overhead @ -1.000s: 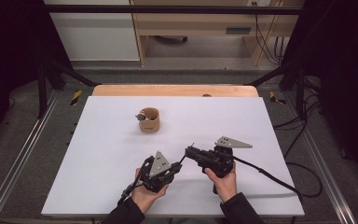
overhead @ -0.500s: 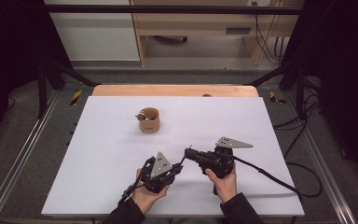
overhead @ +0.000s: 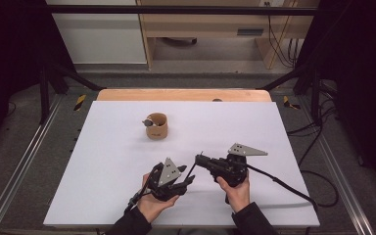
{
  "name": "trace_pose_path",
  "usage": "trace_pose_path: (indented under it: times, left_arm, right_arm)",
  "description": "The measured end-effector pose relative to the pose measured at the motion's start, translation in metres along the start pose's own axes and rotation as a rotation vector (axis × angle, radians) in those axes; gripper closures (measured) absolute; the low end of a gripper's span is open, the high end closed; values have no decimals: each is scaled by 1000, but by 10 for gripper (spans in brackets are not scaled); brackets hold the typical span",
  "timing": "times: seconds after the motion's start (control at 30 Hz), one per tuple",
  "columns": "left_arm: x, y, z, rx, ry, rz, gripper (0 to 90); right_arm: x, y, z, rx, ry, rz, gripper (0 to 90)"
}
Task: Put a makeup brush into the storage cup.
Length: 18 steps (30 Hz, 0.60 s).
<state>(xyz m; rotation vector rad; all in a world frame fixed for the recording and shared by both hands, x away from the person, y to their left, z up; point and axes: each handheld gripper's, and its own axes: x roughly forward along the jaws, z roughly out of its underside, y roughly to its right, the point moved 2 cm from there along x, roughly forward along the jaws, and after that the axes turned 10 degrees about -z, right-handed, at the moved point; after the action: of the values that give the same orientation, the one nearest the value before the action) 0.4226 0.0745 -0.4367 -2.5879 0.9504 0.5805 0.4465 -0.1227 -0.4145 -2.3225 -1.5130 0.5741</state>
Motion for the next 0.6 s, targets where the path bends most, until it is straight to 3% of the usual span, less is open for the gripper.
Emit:
trace_pose_path:
  times: [0.23,0.6]
  left_arm:
    - [-2,-1,-14,31,19,-31,547]
    - [5,2,-24,24,10,-12,706]
  right_arm:
    - [2,0,1,2,-1,-8,857]
    - [0,-1,0,-6,4,-15,857]
